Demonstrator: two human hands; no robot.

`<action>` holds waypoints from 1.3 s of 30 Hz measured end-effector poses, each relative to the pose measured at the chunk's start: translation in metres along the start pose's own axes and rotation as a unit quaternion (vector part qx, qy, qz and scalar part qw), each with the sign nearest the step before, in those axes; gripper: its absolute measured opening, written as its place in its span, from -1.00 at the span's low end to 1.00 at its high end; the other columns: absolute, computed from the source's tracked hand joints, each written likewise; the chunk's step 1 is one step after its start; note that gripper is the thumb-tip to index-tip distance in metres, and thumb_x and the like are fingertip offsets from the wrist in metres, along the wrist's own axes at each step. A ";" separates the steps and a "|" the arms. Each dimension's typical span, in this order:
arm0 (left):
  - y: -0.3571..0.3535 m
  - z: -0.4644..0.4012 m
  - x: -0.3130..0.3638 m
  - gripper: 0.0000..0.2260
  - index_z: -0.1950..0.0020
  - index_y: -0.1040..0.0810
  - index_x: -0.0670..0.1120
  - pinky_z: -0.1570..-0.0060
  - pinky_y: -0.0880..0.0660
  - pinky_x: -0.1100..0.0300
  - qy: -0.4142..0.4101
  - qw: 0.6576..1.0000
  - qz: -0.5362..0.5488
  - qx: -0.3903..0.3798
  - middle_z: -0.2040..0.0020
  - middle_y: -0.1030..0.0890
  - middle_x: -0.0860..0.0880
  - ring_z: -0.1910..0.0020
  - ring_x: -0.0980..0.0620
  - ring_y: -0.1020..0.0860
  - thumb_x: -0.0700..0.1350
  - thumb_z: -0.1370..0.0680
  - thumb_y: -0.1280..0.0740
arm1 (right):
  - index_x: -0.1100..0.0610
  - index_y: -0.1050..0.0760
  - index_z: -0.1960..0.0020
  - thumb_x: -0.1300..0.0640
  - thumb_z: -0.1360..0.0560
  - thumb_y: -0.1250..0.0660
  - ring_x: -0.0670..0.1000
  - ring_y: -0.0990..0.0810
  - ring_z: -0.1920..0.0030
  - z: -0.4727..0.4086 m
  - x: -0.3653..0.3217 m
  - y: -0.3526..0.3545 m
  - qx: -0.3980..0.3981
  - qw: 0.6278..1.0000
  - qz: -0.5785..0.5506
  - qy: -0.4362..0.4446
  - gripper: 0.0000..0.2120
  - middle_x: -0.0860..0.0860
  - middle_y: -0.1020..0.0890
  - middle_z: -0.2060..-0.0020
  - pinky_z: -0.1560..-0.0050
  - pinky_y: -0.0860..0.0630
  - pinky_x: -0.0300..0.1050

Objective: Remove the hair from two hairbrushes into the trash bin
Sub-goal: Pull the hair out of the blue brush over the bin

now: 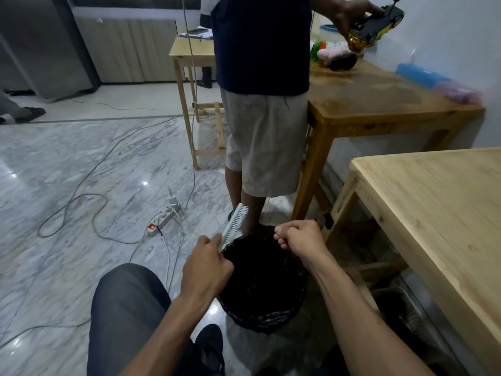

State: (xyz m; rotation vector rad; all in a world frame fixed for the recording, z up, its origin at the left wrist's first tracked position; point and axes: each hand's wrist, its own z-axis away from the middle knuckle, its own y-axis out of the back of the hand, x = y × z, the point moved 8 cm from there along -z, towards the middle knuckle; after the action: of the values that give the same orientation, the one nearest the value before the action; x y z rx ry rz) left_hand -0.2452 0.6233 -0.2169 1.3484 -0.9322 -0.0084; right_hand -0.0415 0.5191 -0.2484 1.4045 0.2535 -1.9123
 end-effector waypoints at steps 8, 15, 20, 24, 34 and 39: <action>-0.002 -0.012 -0.014 -0.64 -0.26 -0.57 -0.03 0.23 -0.43 0.10 0.051 0.994 0.094 -0.021 0.10 -0.68 -0.06 0.17 -0.08 -0.58 -0.23 -0.49 -0.28 | 0.05 -0.48 -0.46 0.29 -0.56 -0.36 -0.03 -0.59 -0.18 -0.001 0.002 -0.024 -0.153 0.983 0.103 -0.004 -0.51 -0.03 -0.55 -0.33 -0.27 -0.55 -0.04; -0.011 -0.008 0.000 -0.66 -0.28 -0.54 0.03 0.08 -0.57 -0.06 0.018 0.994 0.087 -0.071 0.02 -0.68 -0.06 0.06 -0.09 -0.62 -0.15 -0.52 -0.26 | 0.09 -0.60 -0.27 -0.02 -0.60 -0.40 0.01 -0.73 -0.03 -0.012 -0.005 -0.040 -0.110 0.993 -0.032 0.004 -0.71 0.01 -0.72 -0.09 -0.10 -0.66 0.02; -0.023 -0.001 0.014 -0.77 -0.09 -0.56 -0.03 0.14 -0.54 -0.11 -0.040 0.989 0.085 -0.111 0.15 -0.66 -0.08 0.18 -0.08 -0.58 -0.13 -0.48 -0.23 | 0.21 -0.74 0.02 0.15 -0.52 -0.48 0.01 -0.77 0.23 -0.022 -0.007 -0.016 0.054 0.996 0.047 0.051 -0.86 0.04 -0.74 0.38 0.02 -0.71 -0.03; -0.025 0.000 0.012 -0.75 -0.03 -0.54 0.04 0.23 -0.54 -0.09 -0.036 0.990 0.054 -0.123 0.21 -0.62 -0.06 0.24 -0.10 -0.56 -0.10 -0.41 -0.19 | 0.10 -0.71 0.26 0.10 -0.44 -0.36 0.03 -0.72 0.25 -0.013 -0.018 -0.006 0.091 0.960 0.249 0.091 -0.82 0.03 -0.72 0.39 0.08 -0.63 -0.10; -0.025 -0.012 0.003 -0.84 0.07 -0.60 -0.12 0.37 -0.37 0.11 0.067 0.984 0.095 -0.131 0.24 -0.65 -0.12 0.25 -0.12 -0.61 -0.19 -0.49 -0.23 | 0.11 -0.62 -0.02 0.02 -0.60 -0.24 0.07 -0.71 0.06 -0.023 -0.005 -0.009 0.000 0.994 0.107 -0.033 -0.78 0.07 -0.73 0.04 -0.03 -0.68 0.03; -0.017 -0.016 0.016 -0.85 0.07 -0.61 -0.07 0.39 -0.37 0.14 0.064 0.983 0.122 -0.120 0.24 -0.67 -0.10 0.30 -0.05 -0.60 -0.20 -0.51 -0.24 | 0.06 -0.51 -0.34 -0.19 -0.59 -0.32 0.06 -0.70 -0.02 -0.020 -0.013 -0.017 -0.021 0.999 0.029 -0.025 -0.56 0.02 -0.65 -0.06 -0.10 -0.68 0.11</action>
State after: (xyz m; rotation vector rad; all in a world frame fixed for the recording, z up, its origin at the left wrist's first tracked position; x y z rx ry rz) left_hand -0.2178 0.6234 -0.2211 0.9954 -0.9495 0.1480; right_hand -0.0360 0.5476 -0.2483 1.3222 0.2255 -1.8814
